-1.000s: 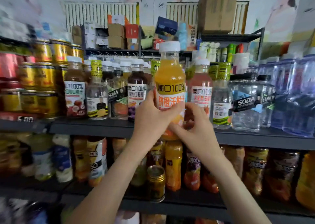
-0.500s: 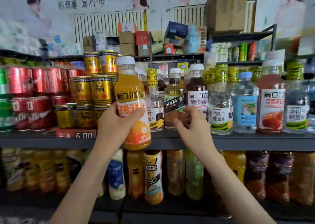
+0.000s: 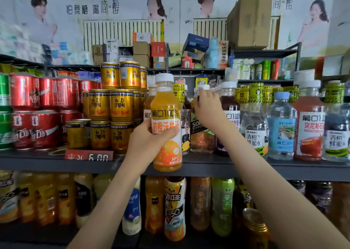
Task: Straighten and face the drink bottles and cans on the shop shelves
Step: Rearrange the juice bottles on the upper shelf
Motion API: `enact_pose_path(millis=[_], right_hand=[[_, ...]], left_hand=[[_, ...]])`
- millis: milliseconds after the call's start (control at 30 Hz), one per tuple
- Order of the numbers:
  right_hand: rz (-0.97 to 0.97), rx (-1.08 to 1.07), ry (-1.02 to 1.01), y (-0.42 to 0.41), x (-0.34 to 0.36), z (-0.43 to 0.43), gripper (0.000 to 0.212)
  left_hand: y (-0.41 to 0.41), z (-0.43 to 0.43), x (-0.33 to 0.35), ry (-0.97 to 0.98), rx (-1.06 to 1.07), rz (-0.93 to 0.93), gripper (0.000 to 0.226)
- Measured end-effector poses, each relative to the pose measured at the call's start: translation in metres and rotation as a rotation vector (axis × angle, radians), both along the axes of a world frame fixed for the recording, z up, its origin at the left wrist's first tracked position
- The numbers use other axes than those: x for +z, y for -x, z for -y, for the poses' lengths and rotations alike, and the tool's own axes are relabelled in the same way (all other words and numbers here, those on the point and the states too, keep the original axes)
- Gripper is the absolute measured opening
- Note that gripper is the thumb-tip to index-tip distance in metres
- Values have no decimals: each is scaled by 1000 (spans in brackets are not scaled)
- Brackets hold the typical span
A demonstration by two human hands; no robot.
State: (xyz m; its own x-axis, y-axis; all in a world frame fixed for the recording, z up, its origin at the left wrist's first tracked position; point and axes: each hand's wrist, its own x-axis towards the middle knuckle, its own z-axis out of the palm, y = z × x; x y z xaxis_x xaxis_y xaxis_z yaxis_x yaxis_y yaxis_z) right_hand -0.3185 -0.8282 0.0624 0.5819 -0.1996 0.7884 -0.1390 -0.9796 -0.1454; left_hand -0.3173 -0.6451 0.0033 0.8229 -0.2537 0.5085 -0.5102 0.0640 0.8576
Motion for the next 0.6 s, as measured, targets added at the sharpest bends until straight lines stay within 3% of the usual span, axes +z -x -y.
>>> enact_pose_path(millis=[133,433,600], right_hand=[[1,-18,-50,1,2,-4,31],[274,212,-224,16,-4,-6,34],[361,289,-191,30,-13,-9,26]], left_hand=[[-2,7,1,5,-32,5,25],[-6,14,4,53,-43,24,24],[0,20,5,30,-68,56,22]])
